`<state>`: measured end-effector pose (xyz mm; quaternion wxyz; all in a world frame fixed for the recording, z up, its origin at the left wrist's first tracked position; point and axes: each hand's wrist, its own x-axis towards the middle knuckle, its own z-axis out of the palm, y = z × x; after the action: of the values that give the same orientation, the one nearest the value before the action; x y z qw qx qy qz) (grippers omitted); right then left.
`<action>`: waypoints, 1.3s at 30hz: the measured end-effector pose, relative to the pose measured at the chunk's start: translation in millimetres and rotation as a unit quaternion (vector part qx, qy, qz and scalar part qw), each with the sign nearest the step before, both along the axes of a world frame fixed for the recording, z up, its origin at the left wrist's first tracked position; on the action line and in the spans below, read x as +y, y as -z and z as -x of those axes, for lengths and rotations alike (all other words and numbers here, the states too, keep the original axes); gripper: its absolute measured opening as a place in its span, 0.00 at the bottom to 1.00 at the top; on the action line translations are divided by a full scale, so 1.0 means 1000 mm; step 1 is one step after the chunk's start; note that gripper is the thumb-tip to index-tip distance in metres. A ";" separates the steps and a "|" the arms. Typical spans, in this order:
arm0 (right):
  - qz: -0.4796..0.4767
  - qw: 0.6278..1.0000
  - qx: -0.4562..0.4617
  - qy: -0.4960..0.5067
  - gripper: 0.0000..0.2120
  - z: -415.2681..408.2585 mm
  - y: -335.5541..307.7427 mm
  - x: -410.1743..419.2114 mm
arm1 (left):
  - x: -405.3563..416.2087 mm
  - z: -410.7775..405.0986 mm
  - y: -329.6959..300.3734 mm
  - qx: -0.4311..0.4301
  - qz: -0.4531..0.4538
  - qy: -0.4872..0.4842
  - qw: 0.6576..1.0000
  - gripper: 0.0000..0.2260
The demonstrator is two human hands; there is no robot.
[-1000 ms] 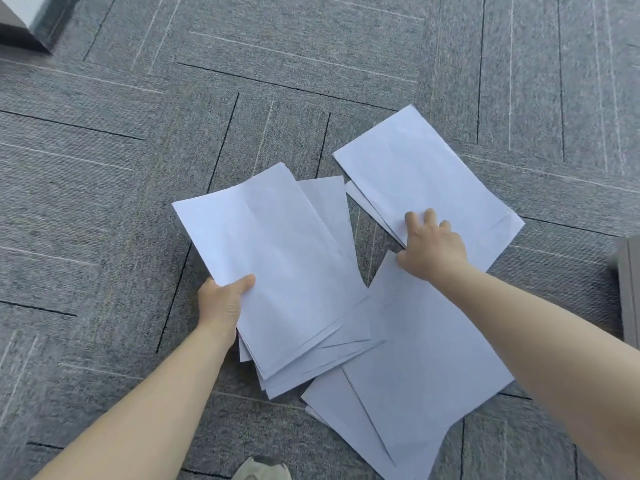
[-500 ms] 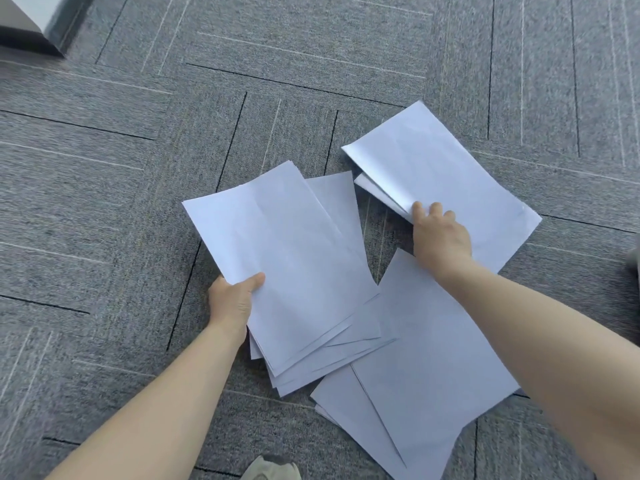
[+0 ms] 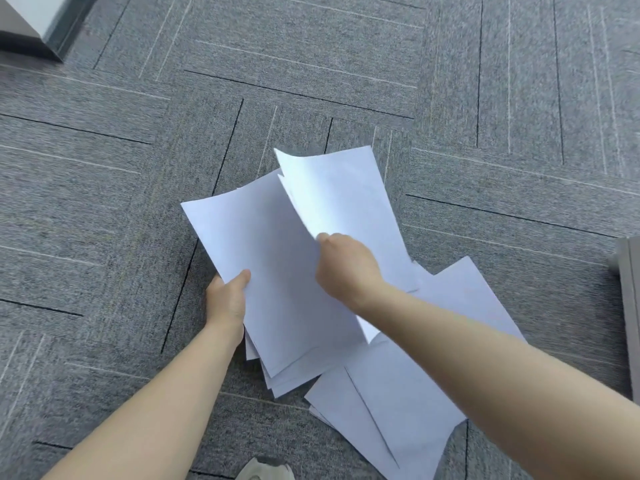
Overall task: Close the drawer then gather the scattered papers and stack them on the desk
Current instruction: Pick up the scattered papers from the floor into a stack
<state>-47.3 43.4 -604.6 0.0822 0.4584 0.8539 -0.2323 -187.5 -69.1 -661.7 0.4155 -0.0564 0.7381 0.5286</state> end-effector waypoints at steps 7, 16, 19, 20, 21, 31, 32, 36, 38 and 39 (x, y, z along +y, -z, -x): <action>0.123 0.991 0.031 -0.031 0.08 0.030 0.004 -0.051 | 0.000 0.002 -0.007 -0.051 -0.055 0.011 0.997 0.28; 0.227 0.964 0.003 -0.139 0.20 0.015 0.001 -0.042 | 0.005 0.007 0.001 0.072 0.066 0.095 0.991 0.15; 0.116 0.977 -0.045 -0.174 0.20 -0.018 0.002 -0.003 | 0.006 0.016 -0.002 0.105 0.086 0.094 0.986 0.12; 0.072 0.973 -0.079 -0.206 0.19 -0.031 0.003 0.010 | 0.005 0.021 -0.002 0.118 0.088 0.095 0.985 0.12; 0.040 0.964 -0.114 -0.237 0.18 -0.044 0.004 0.022 | 0.004 0.025 -0.004 0.130 0.090 0.102 0.982 0.12; -0.077 0.881 -0.235 -0.403 0.45 -0.092 0.018 0.034 | -0.009 0.031 -0.001 0.120 0.073 0.108 0.984 0.18; -0.083 0.881 -0.236 -0.401 0.46 -0.094 0.020 0.033 | -0.011 0.030 0.000 0.116 0.073 0.108 0.985 0.19; -0.096 0.883 -0.248 -0.387 0.44 -0.100 0.025 0.028 | -0.016 0.028 0.002 0.112 0.077 0.101 0.985 0.20; -0.093 0.885 -0.255 -0.379 0.41 -0.101 0.025 0.027 | -0.016 0.027 0.002 0.112 0.083 0.099 0.985 0.18; -0.091 0.886 -0.255 -0.376 0.39 -0.102 0.025 0.027 | -0.016 0.026 0.001 0.112 0.087 0.098 0.985 0.16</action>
<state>55.1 70.8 -629.6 0.3364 0.1515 0.9292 0.0202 -213.3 -84.9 -662.8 0.3738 0.0399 0.8248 0.4224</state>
